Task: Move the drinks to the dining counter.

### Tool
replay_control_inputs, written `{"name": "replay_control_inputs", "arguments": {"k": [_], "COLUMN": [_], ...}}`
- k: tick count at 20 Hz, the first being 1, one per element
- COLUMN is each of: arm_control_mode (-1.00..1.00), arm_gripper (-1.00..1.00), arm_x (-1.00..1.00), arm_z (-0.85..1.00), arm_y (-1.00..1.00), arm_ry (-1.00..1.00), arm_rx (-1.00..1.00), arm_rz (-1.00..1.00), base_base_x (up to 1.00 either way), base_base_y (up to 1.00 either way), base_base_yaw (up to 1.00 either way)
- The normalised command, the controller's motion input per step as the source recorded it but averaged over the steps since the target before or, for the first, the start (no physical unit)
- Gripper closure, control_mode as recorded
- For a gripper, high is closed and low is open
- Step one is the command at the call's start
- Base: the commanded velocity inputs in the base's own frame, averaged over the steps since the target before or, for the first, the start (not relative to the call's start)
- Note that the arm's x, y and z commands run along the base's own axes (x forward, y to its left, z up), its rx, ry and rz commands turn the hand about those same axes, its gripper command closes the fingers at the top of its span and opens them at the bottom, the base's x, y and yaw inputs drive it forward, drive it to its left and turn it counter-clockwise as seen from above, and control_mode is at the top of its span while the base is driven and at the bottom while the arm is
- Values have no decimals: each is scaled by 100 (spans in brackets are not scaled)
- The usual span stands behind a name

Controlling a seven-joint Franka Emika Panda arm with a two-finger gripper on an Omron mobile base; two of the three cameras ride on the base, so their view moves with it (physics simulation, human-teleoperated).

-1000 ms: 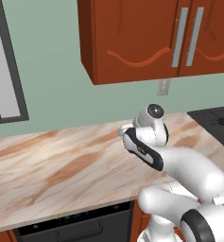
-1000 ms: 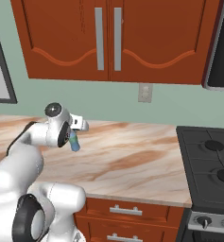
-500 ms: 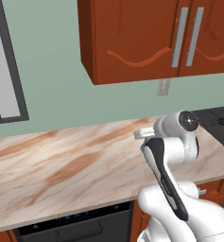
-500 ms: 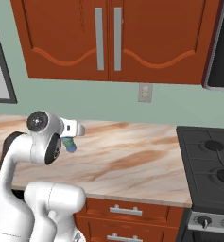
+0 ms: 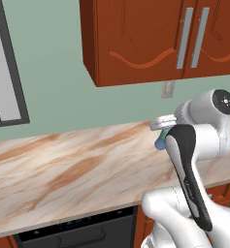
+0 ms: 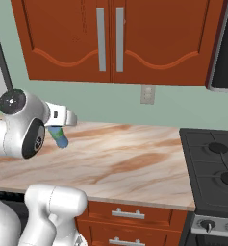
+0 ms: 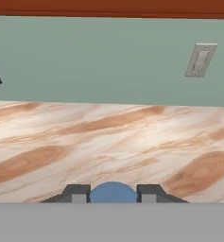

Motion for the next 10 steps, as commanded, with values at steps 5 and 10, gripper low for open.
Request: {"name": "replay_control_inputs", "arguments": {"k": [5, 10], "arm_control_mode": [-100, -100], "arm_gripper": [100, 100], "arm_x": [-76, -45], "arm_z": [61, 5], "arm_y": [-4, 0], "arm_ry": [1, 0], "arm_rx": [2, 1], "arm_rz": [-1, -1], "base_base_x": [0, 0], "base_base_y": [0, 0], "base_base_yaw": [0, 0]}}
